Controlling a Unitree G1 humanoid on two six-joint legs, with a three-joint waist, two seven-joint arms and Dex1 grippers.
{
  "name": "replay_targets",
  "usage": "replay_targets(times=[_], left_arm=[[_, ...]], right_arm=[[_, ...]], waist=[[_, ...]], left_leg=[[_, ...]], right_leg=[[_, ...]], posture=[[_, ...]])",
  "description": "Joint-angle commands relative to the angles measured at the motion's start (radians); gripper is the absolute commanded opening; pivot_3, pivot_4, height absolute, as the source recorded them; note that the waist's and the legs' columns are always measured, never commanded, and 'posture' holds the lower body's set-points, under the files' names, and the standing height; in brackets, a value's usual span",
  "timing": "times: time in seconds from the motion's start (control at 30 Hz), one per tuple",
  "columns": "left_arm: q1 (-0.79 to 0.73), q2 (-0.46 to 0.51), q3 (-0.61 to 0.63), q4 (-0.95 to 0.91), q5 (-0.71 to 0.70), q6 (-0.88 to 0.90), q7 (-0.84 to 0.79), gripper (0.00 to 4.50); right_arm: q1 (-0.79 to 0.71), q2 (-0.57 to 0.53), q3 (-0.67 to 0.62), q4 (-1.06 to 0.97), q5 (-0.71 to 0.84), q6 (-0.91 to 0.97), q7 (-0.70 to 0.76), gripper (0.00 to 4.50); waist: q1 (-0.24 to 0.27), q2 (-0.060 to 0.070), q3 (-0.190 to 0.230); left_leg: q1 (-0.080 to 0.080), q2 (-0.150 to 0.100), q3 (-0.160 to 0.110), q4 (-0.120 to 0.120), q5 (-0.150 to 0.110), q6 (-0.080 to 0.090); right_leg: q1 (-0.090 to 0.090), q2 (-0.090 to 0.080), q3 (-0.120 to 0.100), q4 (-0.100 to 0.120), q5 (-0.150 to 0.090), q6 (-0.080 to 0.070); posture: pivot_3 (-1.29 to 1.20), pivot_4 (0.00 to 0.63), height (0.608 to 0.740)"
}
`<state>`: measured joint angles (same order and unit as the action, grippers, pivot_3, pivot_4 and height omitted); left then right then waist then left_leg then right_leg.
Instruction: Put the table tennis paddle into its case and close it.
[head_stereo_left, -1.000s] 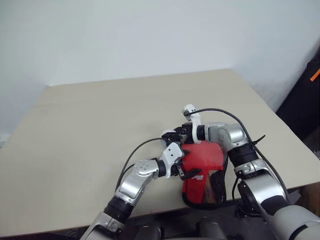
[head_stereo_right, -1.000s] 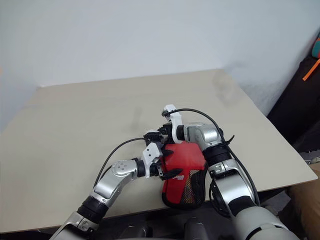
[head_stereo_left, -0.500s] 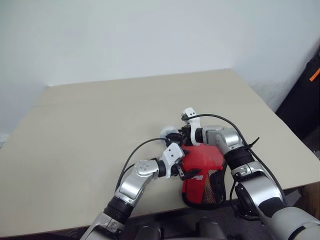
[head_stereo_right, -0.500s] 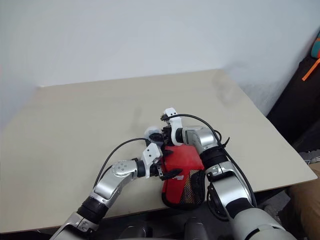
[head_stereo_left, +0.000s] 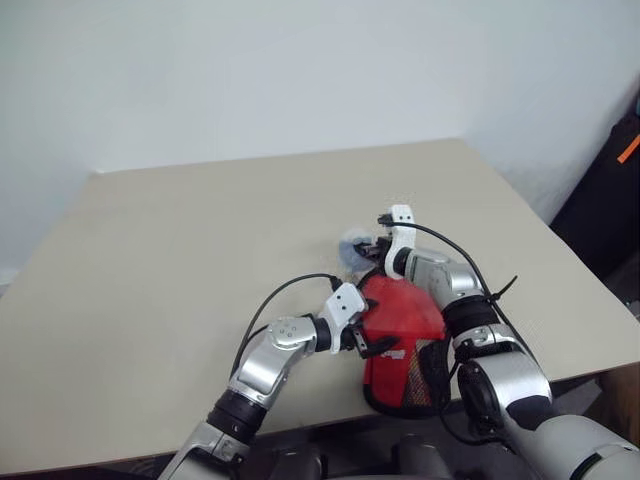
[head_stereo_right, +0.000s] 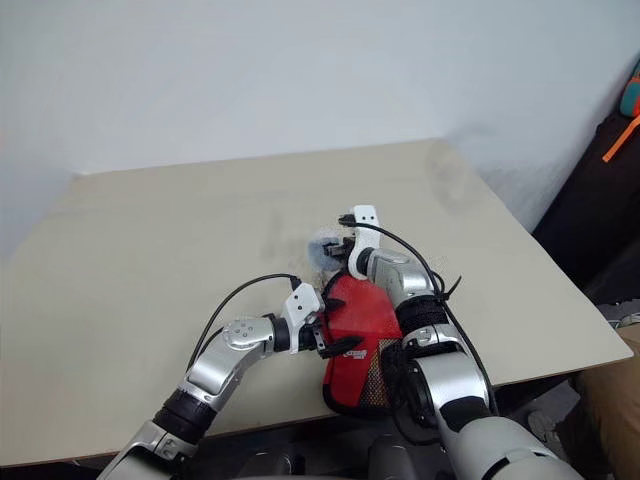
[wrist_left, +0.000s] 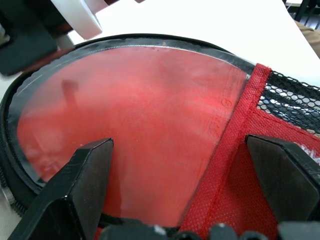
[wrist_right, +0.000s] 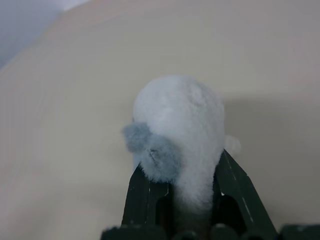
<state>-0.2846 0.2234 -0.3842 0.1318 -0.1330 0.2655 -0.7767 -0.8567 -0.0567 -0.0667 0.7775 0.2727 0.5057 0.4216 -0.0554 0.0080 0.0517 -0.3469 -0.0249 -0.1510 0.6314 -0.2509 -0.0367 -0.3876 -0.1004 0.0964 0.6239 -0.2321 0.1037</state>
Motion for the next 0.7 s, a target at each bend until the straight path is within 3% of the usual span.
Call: replay_targets(times=[0.03, 0.4, 0.57, 0.7], left_arm=[[0.019, 0.03, 0.007, 0.092, 0.028, 0.064, 0.009, 4.5], [-0.021, 0.019, 0.02, 0.139, 0.028, 0.063, 0.009, 4.5], [-0.04, 0.006, 0.018, 0.171, 0.031, 0.054, 0.007, 4.5], [-0.047, 0.0, 0.015, 0.183, 0.034, 0.048, 0.003, 4.5]], right_arm=[[-0.066, -0.021, -0.055, 0.044, -0.008, -0.1, -0.063, 0.33], [-0.076, -0.146, -0.156, 0.129, -0.011, -0.201, -0.19, 0.33], [0.012, -0.207, -0.183, -0.005, 0.002, -0.134, -0.186, 0.33], [0.177, -0.253, -0.21, -0.278, 0.049, -0.005, -0.176, 0.33]], waist=[[-0.002, 0.0, 0.0], [-0.018, 0.0, 0.0], [-0.016, 0.0, 0.0], [-0.012, 0.0, 0.0]], left_leg=[[0.0, 0.0, 0.0, 0.0, 0.0, 0.0], [0.002, 0.0, 0.0, 0.0, 0.0, 0.0], [0.005, -0.001, -0.001, 0.0, 0.0, 0.0], [0.006, -0.001, -0.002, 0.001, 0.0, 0.0]], right_leg=[[0.0, 0.0, 0.0, 0.0, 0.0, 0.0], [0.003, 0.0, 0.0, -0.001, 0.0, 0.0], [0.008, 0.0, 0.0, -0.002, 0.0, 0.0], [0.01, -0.001, 0.0, -0.003, -0.001, 0.001]], posture=[[0.0, 0.0, 0.74], [0.0, 0.0, 0.74], [0.0, 0.0, 0.74], [0.0, 0.0, 0.74]])
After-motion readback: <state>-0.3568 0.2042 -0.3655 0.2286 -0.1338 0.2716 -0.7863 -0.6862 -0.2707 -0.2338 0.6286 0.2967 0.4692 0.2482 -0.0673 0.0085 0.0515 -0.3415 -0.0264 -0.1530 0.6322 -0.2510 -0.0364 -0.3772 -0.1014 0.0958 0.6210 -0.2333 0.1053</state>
